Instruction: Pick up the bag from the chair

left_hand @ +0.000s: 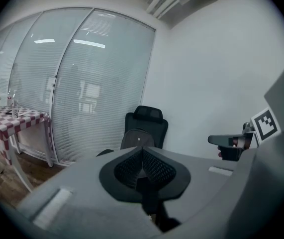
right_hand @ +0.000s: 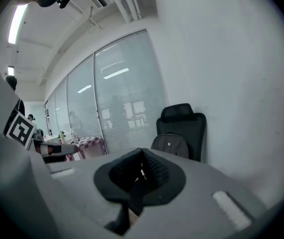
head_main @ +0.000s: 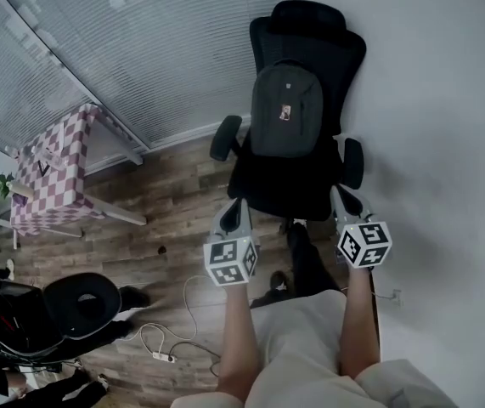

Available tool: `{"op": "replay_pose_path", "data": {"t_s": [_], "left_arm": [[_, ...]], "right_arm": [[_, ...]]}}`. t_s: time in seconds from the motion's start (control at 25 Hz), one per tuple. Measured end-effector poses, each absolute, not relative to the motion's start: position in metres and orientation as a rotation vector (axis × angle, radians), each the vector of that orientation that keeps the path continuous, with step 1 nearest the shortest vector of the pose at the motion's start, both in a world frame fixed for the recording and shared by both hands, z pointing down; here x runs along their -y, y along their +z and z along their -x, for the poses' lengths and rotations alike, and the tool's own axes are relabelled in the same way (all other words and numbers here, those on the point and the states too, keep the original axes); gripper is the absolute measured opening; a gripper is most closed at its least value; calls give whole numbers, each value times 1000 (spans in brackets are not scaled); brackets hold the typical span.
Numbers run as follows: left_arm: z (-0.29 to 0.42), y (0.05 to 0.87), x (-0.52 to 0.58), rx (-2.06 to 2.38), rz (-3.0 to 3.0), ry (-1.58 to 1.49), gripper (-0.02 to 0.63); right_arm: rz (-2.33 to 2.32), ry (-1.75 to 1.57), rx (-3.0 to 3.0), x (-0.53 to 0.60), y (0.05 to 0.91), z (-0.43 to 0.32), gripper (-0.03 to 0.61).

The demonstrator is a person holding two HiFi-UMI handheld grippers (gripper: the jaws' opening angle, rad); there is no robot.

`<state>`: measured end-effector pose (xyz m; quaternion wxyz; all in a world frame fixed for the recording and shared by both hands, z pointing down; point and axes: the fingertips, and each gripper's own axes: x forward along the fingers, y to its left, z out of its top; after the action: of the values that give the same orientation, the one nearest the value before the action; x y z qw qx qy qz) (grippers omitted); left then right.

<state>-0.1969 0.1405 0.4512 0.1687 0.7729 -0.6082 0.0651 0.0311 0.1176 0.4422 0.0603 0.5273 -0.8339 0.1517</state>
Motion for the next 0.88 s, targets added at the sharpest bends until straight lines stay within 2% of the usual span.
{"op": "replay_pose_path", "data": {"t_s": [0.44,0.88], "left_arm": [[178,444,-30,1705,-2215,204,8],[148,479,136,1648,-2137,426,11]], "right_arm": [[-1584,497,2527,-1,438,-41,0],[-1568,693,2497,178,461,-69,0]]}}
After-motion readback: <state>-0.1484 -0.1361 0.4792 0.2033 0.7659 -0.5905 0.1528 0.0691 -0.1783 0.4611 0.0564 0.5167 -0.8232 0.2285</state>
